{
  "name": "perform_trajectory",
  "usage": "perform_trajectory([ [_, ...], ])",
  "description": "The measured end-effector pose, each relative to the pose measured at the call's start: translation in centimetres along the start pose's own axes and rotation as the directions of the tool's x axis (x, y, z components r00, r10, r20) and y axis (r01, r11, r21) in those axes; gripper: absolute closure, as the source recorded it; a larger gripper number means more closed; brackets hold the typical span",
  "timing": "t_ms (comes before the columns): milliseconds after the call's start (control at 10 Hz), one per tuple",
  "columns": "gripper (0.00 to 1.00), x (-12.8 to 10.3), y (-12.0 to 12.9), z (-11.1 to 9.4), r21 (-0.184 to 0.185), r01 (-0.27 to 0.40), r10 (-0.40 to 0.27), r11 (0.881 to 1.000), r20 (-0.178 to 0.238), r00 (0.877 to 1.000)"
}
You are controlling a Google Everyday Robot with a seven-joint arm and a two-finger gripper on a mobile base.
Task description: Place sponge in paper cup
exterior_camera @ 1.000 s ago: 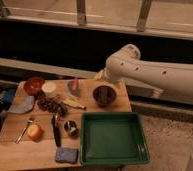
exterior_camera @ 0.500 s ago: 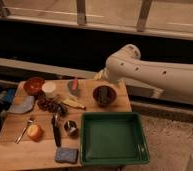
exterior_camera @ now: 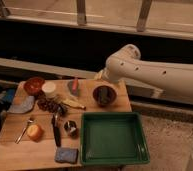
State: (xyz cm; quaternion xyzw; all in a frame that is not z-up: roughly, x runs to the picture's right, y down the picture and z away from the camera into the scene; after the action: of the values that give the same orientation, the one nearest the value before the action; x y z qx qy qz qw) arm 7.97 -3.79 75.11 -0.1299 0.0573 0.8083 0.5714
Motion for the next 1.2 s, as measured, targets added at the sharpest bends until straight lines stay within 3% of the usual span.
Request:
perform_trajectory([
  [900,0.2,-0.1,-0.1,-0.1,0.008,0.006,-0.006,1.0,0.001,1.0],
  [1000,0.2,-0.1,0.1,-0.2,0.013,0.021,-0.021,1.0,-0.001,1.0],
  [1200,0.2,0.5,2.6,-1.2,-0.005,0.127,-0.127,0.992,-0.034,0.991],
])
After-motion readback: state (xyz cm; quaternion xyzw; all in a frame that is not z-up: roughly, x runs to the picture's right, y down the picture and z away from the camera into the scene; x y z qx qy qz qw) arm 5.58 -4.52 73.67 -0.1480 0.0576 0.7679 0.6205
